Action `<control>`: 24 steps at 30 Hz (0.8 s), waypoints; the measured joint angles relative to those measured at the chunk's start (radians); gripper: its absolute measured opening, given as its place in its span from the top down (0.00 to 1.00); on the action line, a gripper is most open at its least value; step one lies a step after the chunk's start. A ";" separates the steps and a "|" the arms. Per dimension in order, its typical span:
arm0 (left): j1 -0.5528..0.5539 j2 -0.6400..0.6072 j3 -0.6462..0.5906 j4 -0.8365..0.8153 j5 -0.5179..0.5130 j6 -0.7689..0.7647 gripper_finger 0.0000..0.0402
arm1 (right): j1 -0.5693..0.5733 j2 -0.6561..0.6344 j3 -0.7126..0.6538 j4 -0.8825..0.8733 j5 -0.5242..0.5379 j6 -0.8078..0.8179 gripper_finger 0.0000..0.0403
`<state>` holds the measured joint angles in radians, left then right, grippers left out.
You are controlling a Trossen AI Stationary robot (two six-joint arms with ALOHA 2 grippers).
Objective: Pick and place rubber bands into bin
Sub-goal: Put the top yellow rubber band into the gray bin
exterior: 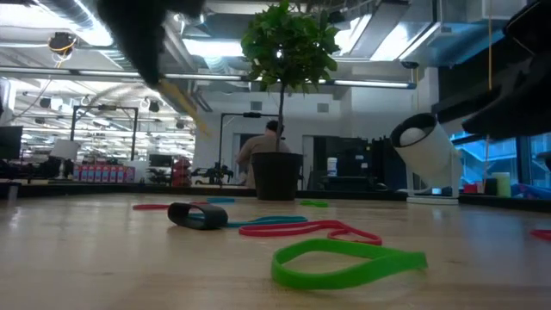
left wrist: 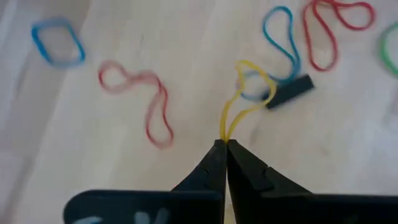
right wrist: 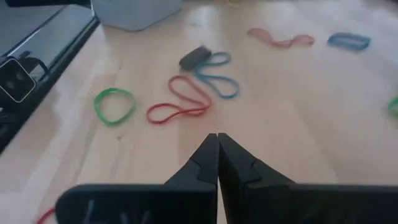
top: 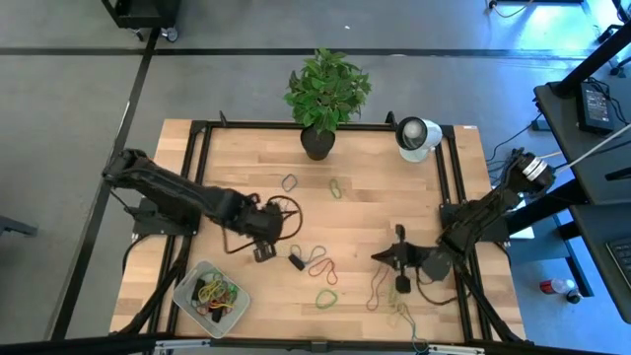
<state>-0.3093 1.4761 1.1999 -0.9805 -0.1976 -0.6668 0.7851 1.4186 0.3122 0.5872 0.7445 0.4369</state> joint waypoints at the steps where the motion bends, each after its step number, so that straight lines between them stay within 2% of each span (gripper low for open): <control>1: -0.022 -0.016 0.000 -0.018 0.002 -0.050 1.00 | -0.003 -0.020 -0.017 0.012 0.009 -0.019 0.99; 4: -0.097 -0.057 0.000 -0.064 0.031 -0.201 1.00 | -0.009 -0.079 -0.066 0.016 0.033 -0.048 0.99; 7: -0.191 -0.103 0.002 -0.078 0.105 -0.354 1.00 | -0.013 -0.107 -0.093 0.013 0.033 -0.029 0.99; 15: -0.473 -0.145 0.005 -0.099 0.268 -0.904 1.00 | -0.014 -0.113 -0.138 0.013 0.032 -0.026 0.99; 17: -0.530 -0.140 0.003 -0.100 0.265 -1.012 1.00 | -0.014 -0.113 -0.141 0.013 0.032 -0.035 0.99; 19: -0.582 -0.127 -0.002 -0.112 0.212 -1.093 1.00 | -0.016 -0.113 -0.141 0.013 0.032 -0.053 0.99; 22: -0.629 -0.099 -0.019 -0.117 0.131 -1.173 1.00 | -0.016 -0.113 -0.141 0.013 0.032 -0.053 0.99; 24: -0.645 -0.069 -0.034 -0.110 0.128 -1.199 1.00 | -0.016 -0.113 -0.141 0.013 0.032 -0.052 0.99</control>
<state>-0.9542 1.4074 1.1658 -1.0904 -0.0693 -1.8663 0.7696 1.3060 0.1715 0.6005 0.7761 0.3849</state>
